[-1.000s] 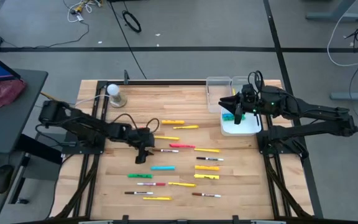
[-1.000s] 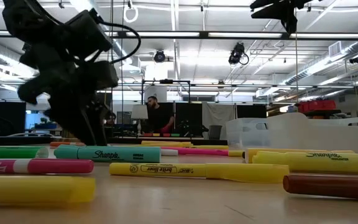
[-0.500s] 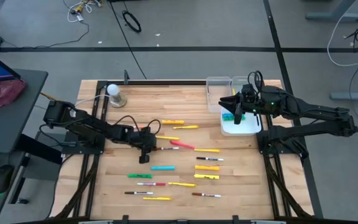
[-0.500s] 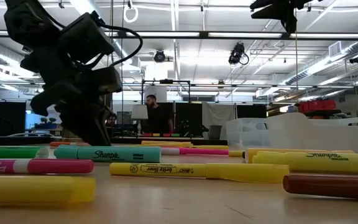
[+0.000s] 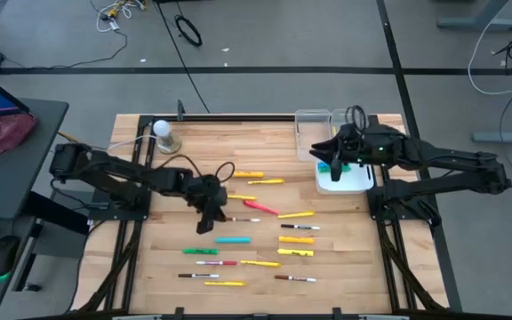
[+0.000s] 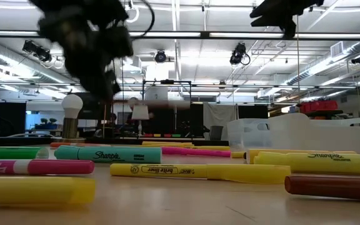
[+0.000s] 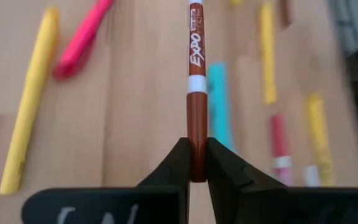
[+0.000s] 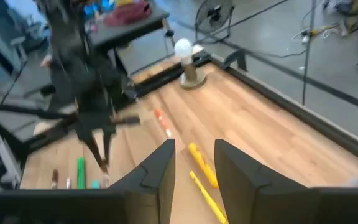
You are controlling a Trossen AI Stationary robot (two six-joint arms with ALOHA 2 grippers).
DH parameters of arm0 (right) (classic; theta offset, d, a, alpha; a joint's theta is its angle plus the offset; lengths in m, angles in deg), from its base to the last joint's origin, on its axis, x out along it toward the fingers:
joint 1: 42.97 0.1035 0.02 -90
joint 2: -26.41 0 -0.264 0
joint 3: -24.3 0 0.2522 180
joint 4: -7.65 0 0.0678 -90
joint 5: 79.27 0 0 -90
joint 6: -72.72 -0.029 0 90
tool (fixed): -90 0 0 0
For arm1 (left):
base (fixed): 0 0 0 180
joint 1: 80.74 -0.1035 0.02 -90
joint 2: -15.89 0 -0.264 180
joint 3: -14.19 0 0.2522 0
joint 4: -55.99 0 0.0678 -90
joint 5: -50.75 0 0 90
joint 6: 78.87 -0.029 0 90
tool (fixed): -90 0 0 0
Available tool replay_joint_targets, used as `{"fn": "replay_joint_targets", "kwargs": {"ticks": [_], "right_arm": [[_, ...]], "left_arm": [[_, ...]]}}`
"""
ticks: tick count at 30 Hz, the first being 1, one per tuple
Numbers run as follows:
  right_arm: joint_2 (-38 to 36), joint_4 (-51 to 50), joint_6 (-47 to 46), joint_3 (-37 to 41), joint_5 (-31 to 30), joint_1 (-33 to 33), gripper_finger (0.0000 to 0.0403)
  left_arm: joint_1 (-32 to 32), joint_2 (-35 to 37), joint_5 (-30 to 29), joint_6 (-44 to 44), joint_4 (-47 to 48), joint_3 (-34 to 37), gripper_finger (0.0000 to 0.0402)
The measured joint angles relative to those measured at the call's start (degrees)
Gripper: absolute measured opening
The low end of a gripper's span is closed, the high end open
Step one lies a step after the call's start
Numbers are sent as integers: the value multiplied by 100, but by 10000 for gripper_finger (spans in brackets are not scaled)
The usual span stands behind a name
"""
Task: Pick & Place Markers
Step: Put the brown marker pen into the transparent bin
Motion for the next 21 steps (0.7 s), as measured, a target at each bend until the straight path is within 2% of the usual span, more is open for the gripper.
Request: {"fn": "replay_joint_targets", "kwargs": {"ticks": [3,6,9,12,16,21], "right_arm": [[271,-48,218,0,299,0,121],[681,19,443,0,860,0,141],[1166,277,605,0,1445,0,170],[1595,662,929,-13,1758,3,199],[2106,720,1634,-402,1589,9,226],[2685,510,2937,-1087,1062,7,233]], "left_arm": [[-231,154,35,239,634,-737,32],[-517,121,-11,522,1145,-1461,32],[-841,-3,2,837,1202,-2055,32],[-1214,-220,326,1261,1221,-2481,32],[-1588,-546,777,1872,1213,-2810,32],[-1812,-919,1281,2284,1240,-2997,32]]}}
